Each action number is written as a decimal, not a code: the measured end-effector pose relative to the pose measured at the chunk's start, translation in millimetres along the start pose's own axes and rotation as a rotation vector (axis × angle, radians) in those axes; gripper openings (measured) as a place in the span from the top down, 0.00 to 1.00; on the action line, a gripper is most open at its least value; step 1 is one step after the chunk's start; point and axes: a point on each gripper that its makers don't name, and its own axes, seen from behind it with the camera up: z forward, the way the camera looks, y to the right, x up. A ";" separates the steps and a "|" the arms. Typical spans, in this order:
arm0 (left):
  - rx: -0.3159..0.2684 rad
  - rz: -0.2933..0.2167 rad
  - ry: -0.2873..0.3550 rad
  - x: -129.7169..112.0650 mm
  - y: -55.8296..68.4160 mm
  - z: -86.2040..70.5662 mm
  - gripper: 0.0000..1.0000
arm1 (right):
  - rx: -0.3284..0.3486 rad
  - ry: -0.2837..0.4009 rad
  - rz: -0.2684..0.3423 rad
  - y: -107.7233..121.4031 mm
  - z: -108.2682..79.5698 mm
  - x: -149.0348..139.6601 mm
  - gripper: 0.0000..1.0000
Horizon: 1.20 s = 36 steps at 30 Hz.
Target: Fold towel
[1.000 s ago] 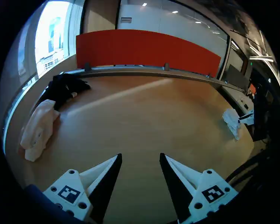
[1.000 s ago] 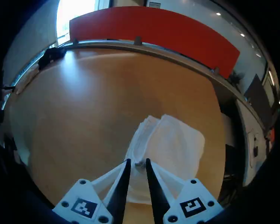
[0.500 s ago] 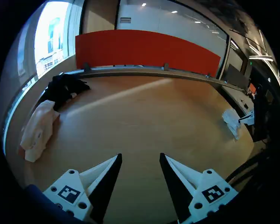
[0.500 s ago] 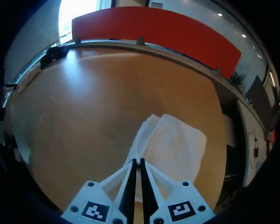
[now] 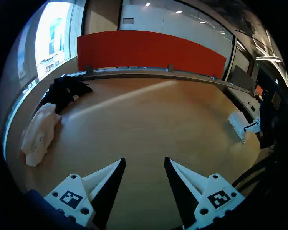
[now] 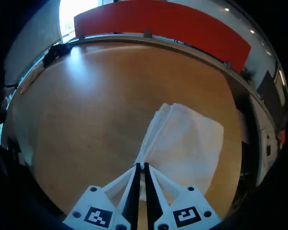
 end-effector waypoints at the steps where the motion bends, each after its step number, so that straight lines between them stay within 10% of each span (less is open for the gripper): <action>1: 0.001 0.000 0.000 -0.1 -0.3 -0.2 0.26 | 0.001 -0.002 0.002 -0.2 0.6 -0.9 0.92; 13: 0.007 -0.001 -0.002 -2.2 -3.1 -1.8 0.26 | 0.003 -0.016 0.006 0.6 1.4 -5.5 0.90; 20: 0.008 -0.001 -0.001 -0.7 -3.9 -0.5 0.26 | 0.000 -0.001 -0.003 -0.5 -2.3 -3.2 0.43; 36: 0.012 -0.004 0.010 6.1 -8.3 3.6 0.26 | -0.027 0.104 0.016 -3.2 -18.7 22.9 0.15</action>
